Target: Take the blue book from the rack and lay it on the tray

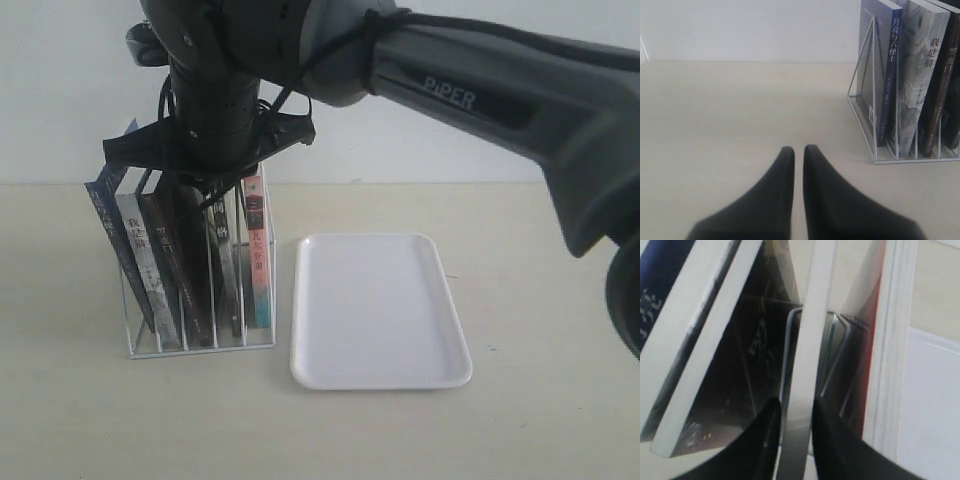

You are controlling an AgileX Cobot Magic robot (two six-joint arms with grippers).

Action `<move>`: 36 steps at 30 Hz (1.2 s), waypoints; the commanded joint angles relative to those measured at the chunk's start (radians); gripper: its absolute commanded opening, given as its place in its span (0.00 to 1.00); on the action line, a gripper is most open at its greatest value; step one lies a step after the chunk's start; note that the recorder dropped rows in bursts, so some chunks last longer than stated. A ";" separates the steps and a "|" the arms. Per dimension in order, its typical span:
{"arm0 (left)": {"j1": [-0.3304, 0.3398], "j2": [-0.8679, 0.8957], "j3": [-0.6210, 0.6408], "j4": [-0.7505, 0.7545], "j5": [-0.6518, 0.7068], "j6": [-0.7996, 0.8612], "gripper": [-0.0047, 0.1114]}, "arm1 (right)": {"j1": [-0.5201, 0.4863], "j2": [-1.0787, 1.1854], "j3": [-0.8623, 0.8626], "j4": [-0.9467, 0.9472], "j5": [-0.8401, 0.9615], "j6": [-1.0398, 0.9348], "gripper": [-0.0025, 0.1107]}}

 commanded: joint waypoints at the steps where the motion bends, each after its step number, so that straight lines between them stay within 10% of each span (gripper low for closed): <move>1: -0.008 -0.002 0.004 0.003 -0.008 0.004 0.09 | -0.007 -0.005 -0.003 -0.014 -0.025 -0.003 0.42; 16: -0.008 -0.002 0.004 0.003 -0.008 0.004 0.09 | 0.012 -0.188 -0.005 0.112 -0.007 -0.160 0.42; 23: -0.008 -0.002 0.004 0.003 -0.008 0.004 0.09 | 0.045 -0.194 -0.005 0.375 -0.099 -0.368 0.02; 30: -0.008 -0.002 0.004 0.003 -0.008 0.004 0.09 | 0.136 -0.194 -0.005 0.806 -0.359 -0.739 0.02; 36: -0.008 -0.002 0.004 0.003 -0.008 0.004 0.09 | 0.223 -0.144 -0.037 0.422 -0.369 -0.513 0.02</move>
